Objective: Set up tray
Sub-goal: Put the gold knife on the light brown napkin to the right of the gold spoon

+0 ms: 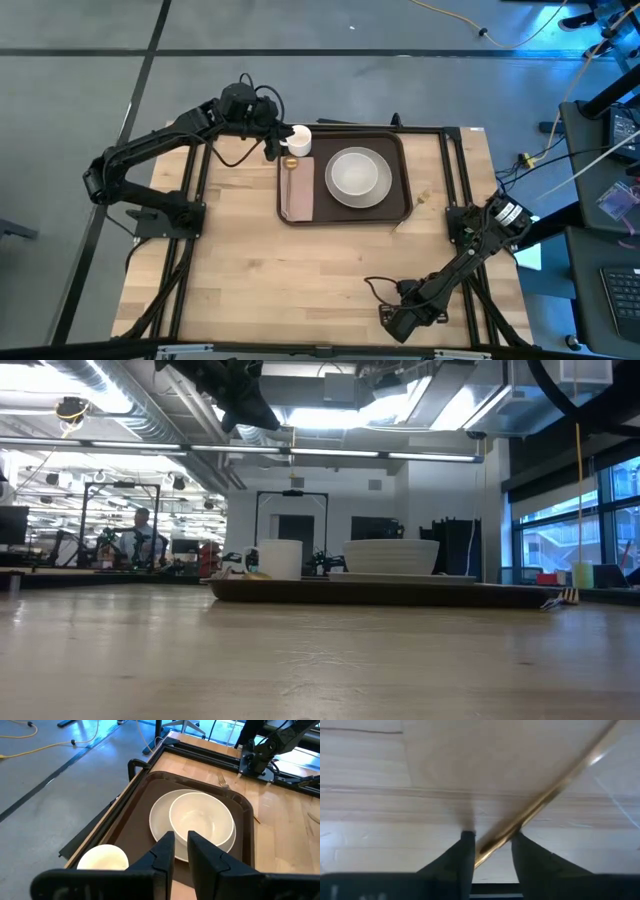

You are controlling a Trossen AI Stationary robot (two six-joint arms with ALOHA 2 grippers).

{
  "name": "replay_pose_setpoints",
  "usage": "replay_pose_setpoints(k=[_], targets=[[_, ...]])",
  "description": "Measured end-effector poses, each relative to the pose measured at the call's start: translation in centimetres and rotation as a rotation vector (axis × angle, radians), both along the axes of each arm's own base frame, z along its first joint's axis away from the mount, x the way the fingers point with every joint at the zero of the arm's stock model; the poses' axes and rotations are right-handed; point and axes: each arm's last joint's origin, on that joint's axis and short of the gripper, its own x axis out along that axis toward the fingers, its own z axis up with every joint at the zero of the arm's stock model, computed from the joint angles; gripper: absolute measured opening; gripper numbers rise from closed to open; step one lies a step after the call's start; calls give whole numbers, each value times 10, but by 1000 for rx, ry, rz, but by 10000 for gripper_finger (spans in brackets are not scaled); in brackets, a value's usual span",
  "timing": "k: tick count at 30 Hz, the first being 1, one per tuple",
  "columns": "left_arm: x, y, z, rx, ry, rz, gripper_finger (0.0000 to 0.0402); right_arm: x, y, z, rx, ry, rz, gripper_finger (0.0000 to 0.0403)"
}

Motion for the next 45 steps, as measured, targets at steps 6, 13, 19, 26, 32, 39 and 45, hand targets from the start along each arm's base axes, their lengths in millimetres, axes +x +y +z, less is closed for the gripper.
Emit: replay_pose_setpoints(k=[6,13,19,26,32,39,45], targets=[[0,0,0,0,0,0,47,1,-1,0,-1,-5,7,95],[0,0,0,0,0,0,47,1,-2,0,-14,-21,25,53],[0,0,0,1,0,0,47,2,-2,0,-12,-26,49,12],[0,0,0,33,11,-19,47,2,-4,11,-18,-66,43,12],[0,0,0,44,15,-25,47,5,-14,43,-163,-253,10,9],[0,0,0,52,18,-29,47,19,-39,78,-289,-499,-24,8],[-8,-4,8,98,8,-38,47,43,-86,111,-377,-638,-49,8]])
